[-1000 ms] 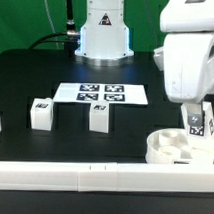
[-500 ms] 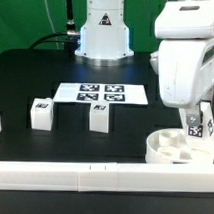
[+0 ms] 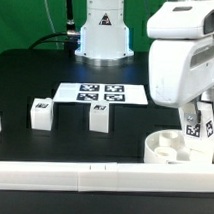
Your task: Assemble stool
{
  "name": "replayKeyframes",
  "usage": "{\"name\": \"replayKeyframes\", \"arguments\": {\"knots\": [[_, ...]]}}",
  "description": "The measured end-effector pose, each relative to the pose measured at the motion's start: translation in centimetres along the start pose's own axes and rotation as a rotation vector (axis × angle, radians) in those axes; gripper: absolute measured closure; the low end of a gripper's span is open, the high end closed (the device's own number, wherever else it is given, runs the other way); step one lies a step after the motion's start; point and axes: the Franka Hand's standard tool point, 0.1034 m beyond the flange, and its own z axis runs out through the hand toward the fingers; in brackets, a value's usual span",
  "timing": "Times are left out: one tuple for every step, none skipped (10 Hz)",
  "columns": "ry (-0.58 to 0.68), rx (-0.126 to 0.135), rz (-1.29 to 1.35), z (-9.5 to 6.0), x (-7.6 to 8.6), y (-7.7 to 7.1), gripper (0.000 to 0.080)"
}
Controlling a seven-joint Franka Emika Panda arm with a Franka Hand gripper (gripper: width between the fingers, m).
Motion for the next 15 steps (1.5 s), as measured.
{"name": "replayKeyframes", "arguments": {"knots": [[0.000, 0.001, 0.130, 0.12, -0.02, -0.26, 0.0463], [0.004, -0.001, 0.243, 0.17, 0.07, -0.43, 0.0463], [0.005, -0.001, 0.359, 0.19, 0.16, -0.54, 0.0462], [0.015, -0.001, 0.463, 0.20, 0.26, -0.60, 0.0462], [0.027, 0.000, 0.586, 0.19, 0.31, -0.67, 0.0462], [0.038, 0.002, 0.722, 0.18, 0.30, -0.73, 0.0462], [0.044, 0.001, 0.819, 0.19, 0.34, -0.78, 0.0462], [0.045, 0.002, 0.897, 0.17, 0.38, -0.78, 0.0462], [0.046, 0.003, 0.959, 0.15, 0.40, -0.74, 0.0462], [0.048, 0.005, 0.983, 0.13, 0.43, -0.72, 0.0462], [0.051, 0.010, 1.057, 0.09, 0.47, -0.66, 0.0462], [0.053, 0.012, 1.090, 0.06, 0.50, -0.61, 0.0462], [0.055, 0.016, 1.143, 0.02, 0.55, -0.56, 0.0462], [0.057, 0.022, 1.195, -0.01, 0.58, -0.53, 0.0462], [0.061, 0.029, 1.265, -0.06, 0.63, -0.45, 0.0462]]}}
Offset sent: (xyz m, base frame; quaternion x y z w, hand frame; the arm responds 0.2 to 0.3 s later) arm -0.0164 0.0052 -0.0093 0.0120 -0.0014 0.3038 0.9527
